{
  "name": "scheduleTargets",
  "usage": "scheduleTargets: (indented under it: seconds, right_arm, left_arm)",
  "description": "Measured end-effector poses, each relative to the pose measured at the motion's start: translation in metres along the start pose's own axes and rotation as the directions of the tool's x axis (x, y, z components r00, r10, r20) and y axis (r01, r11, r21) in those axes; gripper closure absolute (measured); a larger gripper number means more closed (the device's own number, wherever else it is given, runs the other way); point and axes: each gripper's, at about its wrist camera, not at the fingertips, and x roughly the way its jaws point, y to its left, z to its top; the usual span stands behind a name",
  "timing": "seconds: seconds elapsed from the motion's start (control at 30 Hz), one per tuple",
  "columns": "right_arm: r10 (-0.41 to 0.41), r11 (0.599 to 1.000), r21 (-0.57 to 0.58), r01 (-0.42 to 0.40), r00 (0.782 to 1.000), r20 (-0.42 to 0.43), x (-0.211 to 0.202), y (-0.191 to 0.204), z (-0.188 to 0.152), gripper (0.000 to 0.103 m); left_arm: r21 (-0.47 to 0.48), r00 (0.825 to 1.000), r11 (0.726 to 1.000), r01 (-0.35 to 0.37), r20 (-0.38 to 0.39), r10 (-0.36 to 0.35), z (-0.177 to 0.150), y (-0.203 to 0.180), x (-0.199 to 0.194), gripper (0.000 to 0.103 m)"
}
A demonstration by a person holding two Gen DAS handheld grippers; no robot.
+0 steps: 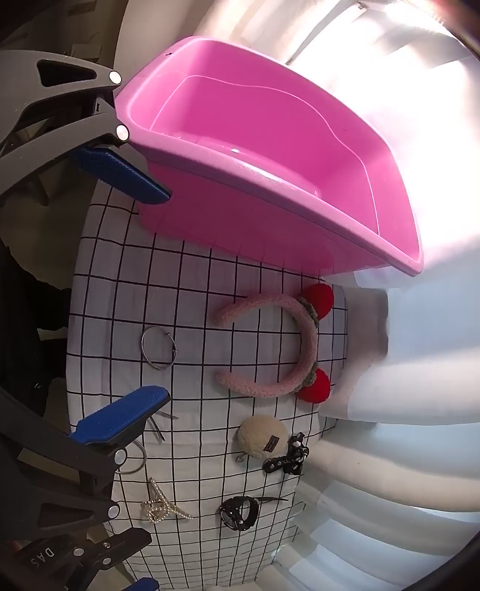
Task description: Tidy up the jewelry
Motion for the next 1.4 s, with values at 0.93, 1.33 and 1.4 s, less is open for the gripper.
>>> scheduleTargets:
  seconds: [0.93,1.33,1.4]
  right_arm:
    - [-0.001,1.000,0.005,0.001,1.000,0.003,-0.0017,0.0003,-0.0001,0.009]
    - [0.000,1.000,0.003,0.000,1.000,0.004,-0.0007,0.0002,-0.0005,0.009]
    - [0.000,1.000,0.003,0.000,1.000,0.004,-0.0006,0.0006,-0.0005,0.009]
  left_arm:
    - [-0.002,1.000,1.000,-0.003,0.011,0.003,0.0035,0.0002,-0.0035,0.006]
    - [-0.002,1.000,1.000,-0.003,0.012,0.003,0.0033,0.0002,-0.0035,0.006]
    - [-0.003,1.000,1.000,-0.003,0.011,0.003,0.0042,-0.0004,-0.0037,0.006]
